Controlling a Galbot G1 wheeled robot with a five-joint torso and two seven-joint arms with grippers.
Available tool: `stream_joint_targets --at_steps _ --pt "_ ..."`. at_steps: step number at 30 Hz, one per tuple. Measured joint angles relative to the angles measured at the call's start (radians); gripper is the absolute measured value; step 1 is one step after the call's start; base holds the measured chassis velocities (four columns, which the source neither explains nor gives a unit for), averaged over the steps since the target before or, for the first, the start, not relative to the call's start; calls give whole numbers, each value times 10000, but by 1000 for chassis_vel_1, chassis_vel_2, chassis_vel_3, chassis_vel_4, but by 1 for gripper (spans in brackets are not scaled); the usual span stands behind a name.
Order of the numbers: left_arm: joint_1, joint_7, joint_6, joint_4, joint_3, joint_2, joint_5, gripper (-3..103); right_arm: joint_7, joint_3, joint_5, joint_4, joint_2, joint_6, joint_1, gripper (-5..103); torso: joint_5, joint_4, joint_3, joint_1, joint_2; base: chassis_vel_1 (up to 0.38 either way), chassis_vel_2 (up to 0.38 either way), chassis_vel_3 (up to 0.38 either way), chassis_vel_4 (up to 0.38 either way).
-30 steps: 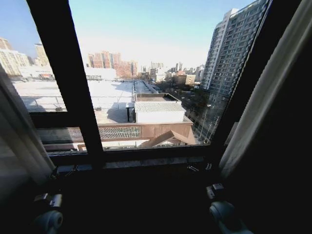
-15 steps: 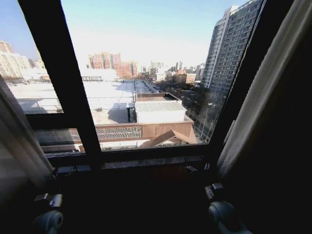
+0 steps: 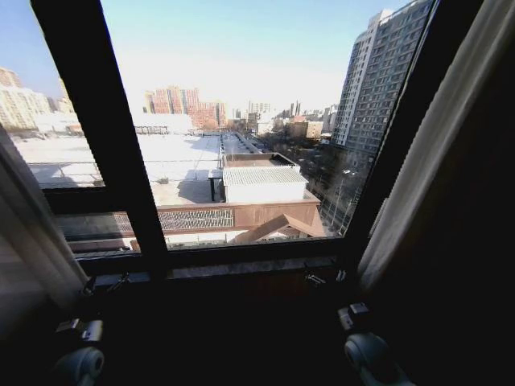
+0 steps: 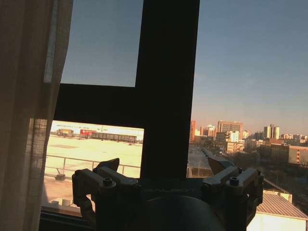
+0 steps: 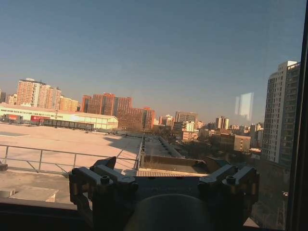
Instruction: Open the curtains by pulling them apart, changing their state from closed to fully open.
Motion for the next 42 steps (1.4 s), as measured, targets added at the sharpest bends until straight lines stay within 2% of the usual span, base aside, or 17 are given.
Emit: stream_joint_targets --at_steps 12,22,27,30,35,38,42 --pt "-1 0 0 0 0 0 0 100 -2 5 -8 -10 2 0 1 100 1 -1 1 3 -2 103 -5 -76 0" --pt "0 0 0 0 0 0 0 100 -2 3 -12 -11 3 1 0 100 -1 2 -3 -3 2 360 86 -355 -81" --pt "1 -4 0 0 -2 0 0 100 -4 2 -12 -11 4 4 2 100 -3 4 -3 -5 4 337 304 -338 -252" --pt "-2 -3 0 0 -1 0 0 100 -3 3 -12 -12 4 5 2 100 8 -6 -1 -1 1 296 327 -323 -369" --pt "-3 -2 0 0 0 0 0 100 -3 3 -12 -12 3 7 5 100 -6 1 2 6 -2 300 349 -302 -383" --pt "-2 -2 0 0 -1 0 0 100 -3 2 -13 -12 4 10 4 100 3 3 1 6 -1 334 391 -316 -390" --pt "-1 -3 0 1 -2 2 0 100 -3 1 -12 -11 6 11 4 100 -6 2 0 6 -1 272 313 -267 -296"
